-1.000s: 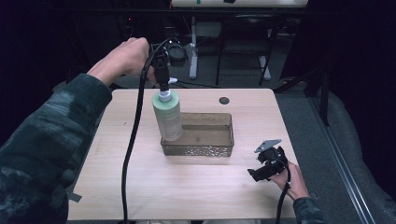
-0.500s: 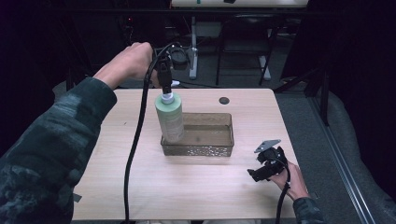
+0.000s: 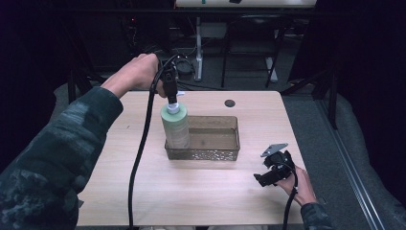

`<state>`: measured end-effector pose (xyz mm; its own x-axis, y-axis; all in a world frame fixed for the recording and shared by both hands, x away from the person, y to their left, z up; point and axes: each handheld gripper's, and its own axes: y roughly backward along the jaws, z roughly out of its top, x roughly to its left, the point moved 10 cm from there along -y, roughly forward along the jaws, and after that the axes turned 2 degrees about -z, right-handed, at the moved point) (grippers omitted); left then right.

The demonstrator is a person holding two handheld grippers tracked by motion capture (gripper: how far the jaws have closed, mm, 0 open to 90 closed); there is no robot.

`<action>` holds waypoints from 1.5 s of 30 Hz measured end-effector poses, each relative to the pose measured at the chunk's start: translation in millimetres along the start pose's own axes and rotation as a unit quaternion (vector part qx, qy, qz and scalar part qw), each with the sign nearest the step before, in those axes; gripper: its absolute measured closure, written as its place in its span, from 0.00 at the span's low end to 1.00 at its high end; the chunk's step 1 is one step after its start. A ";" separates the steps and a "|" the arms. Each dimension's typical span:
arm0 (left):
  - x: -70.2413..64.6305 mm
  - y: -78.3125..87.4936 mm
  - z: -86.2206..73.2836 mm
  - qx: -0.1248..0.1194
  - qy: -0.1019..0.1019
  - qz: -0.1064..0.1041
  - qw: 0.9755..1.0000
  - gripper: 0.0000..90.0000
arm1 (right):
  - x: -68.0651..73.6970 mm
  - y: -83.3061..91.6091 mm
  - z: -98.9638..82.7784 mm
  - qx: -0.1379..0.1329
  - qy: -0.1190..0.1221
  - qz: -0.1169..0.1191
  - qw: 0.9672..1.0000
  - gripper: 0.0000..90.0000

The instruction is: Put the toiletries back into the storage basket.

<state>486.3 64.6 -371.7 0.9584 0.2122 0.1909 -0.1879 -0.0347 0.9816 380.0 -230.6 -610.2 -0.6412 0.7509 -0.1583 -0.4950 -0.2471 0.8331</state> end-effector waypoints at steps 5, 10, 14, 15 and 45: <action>-2.3 -8.9 -1.1 0.004 -0.003 -0.005 1.000 0.70 | 0.2 -0.3 -0.5 0.002 0.000 0.000 1.000 0.05; -3.3 -14.7 -2.7 0.007 -0.003 -0.009 1.000 0.70 | 0.5 0.3 -0.3 0.001 0.000 0.001 1.000 0.05; -3.7 -18.6 -4.0 0.009 -0.001 -0.013 1.000 0.70 | 0.7 0.3 -0.3 0.001 0.000 0.001 1.000 0.05; -4.0 -20.2 -4.1 0.009 -0.002 -0.014 1.000 0.70 | 0.6 0.2 -0.2 0.001 0.000 0.001 1.000 0.05; -3.2 -40.0 -3.0 0.016 0.004 -0.033 0.999 0.70 | 0.3 -0.7 -1.4 0.005 0.003 -0.001 1.000 0.05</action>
<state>490.1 68.2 -411.7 0.9668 0.2222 0.1263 -0.1175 -0.0521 0.9917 379.3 -231.0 -611.6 -0.6438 0.7478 -0.1625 -0.4904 -0.2402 0.8377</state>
